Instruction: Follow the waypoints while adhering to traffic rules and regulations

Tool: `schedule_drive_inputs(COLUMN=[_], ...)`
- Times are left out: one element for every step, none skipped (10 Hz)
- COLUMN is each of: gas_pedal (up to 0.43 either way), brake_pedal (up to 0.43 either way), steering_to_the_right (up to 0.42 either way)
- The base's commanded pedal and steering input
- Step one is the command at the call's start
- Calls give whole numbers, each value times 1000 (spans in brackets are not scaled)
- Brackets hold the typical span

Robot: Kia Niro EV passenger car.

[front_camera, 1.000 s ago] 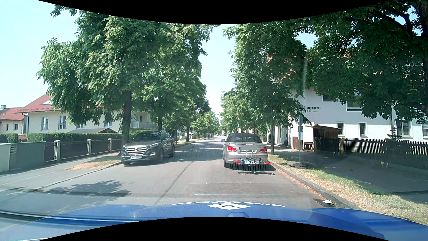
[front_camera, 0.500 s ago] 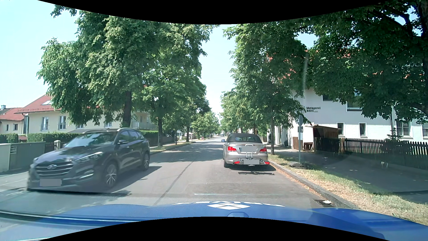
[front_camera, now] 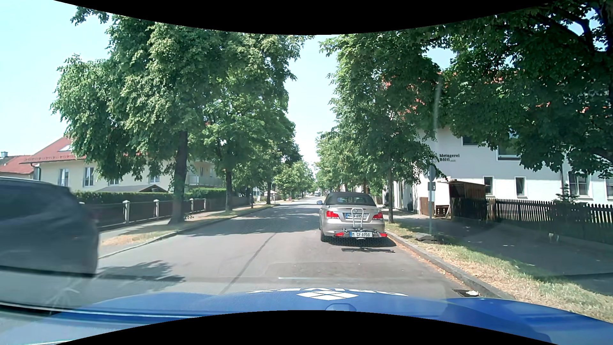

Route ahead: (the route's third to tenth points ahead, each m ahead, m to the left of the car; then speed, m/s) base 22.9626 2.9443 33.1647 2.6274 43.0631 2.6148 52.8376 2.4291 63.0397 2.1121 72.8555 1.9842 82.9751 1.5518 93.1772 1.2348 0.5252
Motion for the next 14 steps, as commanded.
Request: schedule_drive_inputs(gas_pedal=[240, 240, 240, 248, 260, 268, 268, 268, 268, 268, 268, 268, 268, 268], brake_pedal=[0, 0, 0, 0, 0, 0, 0, 0, 0, 0, 0, 0, 0, 0], steering_to_the_right=[-83, -136, -189, -238, -286, -308, -324, -330, -338, -346, -352, -354, -354, -351])
